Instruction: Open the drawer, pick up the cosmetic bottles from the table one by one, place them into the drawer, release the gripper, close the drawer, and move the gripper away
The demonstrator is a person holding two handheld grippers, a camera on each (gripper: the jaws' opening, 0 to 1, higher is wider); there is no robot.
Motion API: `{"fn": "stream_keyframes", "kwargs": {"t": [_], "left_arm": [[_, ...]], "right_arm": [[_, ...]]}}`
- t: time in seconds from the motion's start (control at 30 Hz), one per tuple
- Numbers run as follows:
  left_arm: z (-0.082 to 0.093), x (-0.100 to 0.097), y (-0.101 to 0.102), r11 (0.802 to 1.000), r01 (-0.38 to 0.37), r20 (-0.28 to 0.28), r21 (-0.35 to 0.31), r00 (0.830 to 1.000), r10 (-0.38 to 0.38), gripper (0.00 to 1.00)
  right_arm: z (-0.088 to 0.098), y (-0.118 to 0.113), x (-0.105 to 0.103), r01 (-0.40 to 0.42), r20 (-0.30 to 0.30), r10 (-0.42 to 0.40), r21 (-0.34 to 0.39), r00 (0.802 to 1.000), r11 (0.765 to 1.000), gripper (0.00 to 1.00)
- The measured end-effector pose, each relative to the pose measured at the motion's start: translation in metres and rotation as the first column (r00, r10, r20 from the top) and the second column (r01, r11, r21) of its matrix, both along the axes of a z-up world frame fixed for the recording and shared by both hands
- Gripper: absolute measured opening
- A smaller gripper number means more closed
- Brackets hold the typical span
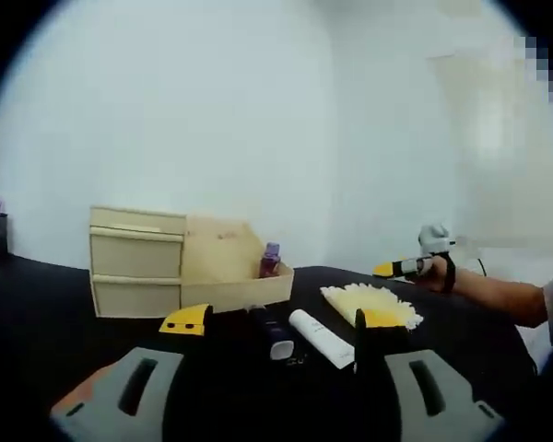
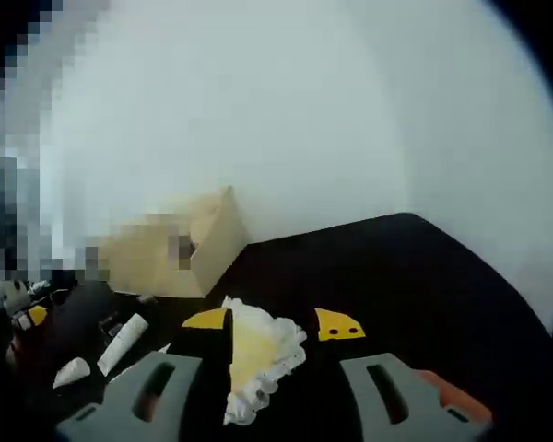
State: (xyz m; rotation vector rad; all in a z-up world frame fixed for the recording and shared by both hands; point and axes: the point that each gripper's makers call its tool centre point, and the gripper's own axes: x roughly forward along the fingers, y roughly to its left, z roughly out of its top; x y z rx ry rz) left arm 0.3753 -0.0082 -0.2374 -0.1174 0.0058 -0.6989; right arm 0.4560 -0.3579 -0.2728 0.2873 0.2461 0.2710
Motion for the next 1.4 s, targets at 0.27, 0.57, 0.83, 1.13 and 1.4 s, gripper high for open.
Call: {"fn": "stream_keyframes", "kwargs": {"t": [0.27,0.57,0.83,1.13,1.4], "left_arm": [[-0.001,0.000,-0.004,0.999,0.022,0.000,0.034,1.000,-0.022,0.56],[0.002,0.002,-0.003,0.999,0.023,0.003,0.037,1.000,-0.023,0.55],[-0.001,0.000,-0.005,0.998,0.022,0.000,0.050,1.000,-0.022,0.55],[-0.001,0.000,-0.007,0.998,0.025,0.005,0.056,1.000,-0.026,0.55],[0.001,-0.002,-0.009,0.997,0.042,0.016,0.059,0.999,-0.043,0.54]], "right_arm": [[-0.021,-0.002,0.006,-0.045,-0.030,0.049,0.104,0.998,0.994,0.30],[-0.028,0.017,0.009,-0.113,-0.020,0.115,0.058,0.993,0.992,0.23],[-0.022,0.020,0.011,-0.115,0.018,0.115,0.051,0.993,0.992,0.03],[0.033,0.037,-0.007,-0.203,0.181,0.187,0.074,0.966,0.976,0.00],[0.095,0.082,-0.063,-0.385,0.402,0.388,-0.093,0.829,0.918,0.00]]}}
